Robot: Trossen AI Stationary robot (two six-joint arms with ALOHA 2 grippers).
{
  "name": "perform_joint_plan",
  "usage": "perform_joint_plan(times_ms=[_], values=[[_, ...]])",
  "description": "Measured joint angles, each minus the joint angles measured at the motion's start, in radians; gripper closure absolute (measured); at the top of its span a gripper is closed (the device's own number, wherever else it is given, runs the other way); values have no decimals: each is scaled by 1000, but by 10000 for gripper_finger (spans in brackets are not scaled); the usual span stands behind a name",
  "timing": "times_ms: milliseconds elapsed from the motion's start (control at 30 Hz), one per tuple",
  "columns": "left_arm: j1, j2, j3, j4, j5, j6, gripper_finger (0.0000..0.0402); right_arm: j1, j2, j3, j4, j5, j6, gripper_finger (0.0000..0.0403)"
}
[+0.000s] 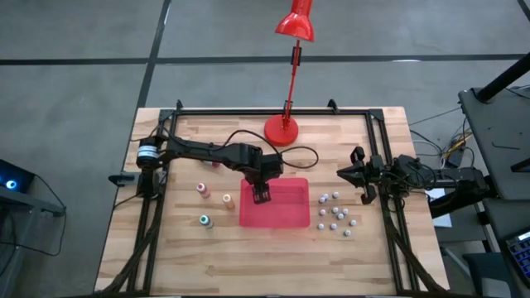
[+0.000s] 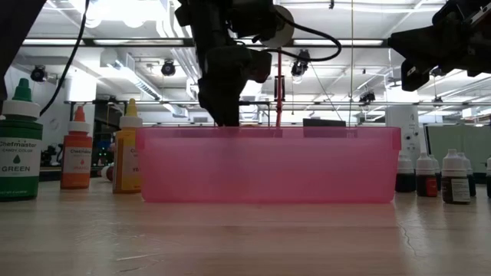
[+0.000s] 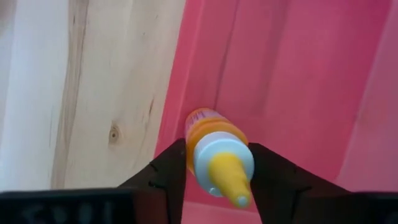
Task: Pick & Place food coloring
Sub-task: Put the top large yellow food coloring bottle into the red bin
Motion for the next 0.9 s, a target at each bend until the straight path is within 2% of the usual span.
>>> perform_joint_plan(times_ms=[167,900], values=[[1,-2,1,14,-1,-2,300,0,0,0,0,0,0,374],[2,1,119,15,26,-21,304,0,0,0,-2,0,0,374]])
